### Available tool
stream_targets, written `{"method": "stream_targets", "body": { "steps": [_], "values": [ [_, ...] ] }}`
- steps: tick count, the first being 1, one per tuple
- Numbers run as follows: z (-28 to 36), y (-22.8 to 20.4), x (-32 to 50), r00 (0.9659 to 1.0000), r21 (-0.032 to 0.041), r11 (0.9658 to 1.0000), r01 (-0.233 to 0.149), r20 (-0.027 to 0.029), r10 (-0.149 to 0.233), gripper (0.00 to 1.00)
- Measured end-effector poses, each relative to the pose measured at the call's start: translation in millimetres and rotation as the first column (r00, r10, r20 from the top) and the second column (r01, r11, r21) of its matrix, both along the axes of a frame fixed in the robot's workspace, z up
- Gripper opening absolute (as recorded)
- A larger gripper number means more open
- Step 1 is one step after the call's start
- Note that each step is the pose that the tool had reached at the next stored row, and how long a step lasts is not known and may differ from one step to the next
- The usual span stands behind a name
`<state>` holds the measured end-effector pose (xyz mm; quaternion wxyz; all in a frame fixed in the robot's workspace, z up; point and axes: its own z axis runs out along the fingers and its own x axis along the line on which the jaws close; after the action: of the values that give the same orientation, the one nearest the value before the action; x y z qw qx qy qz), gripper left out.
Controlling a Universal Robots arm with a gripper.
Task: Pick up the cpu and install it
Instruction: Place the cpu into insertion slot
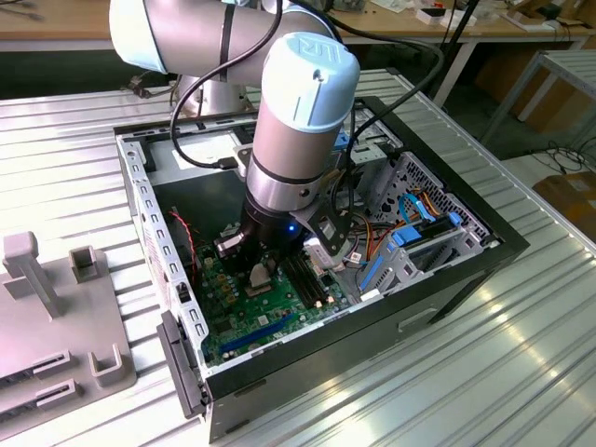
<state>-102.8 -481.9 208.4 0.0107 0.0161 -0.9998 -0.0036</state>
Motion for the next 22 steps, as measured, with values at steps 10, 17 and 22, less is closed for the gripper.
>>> {"method": "stream_targets", "body": {
  "steps": [10,17,22],
  "values": [
    [-0.4,-2.7,-0.9,1.0,0.0,1.0,0.0,-0.0024,0.0,0.47],
    [-2.3,-3.9,-1.4,0.9999,0.0001,0.9999,0.017,-0.0041,-0.017,0.47],
    [-4.0,-4.3,-1.5,0.9997,-0.0004,0.9997,0.026,-0.0046,-0.026,0.47]
  ]
}}
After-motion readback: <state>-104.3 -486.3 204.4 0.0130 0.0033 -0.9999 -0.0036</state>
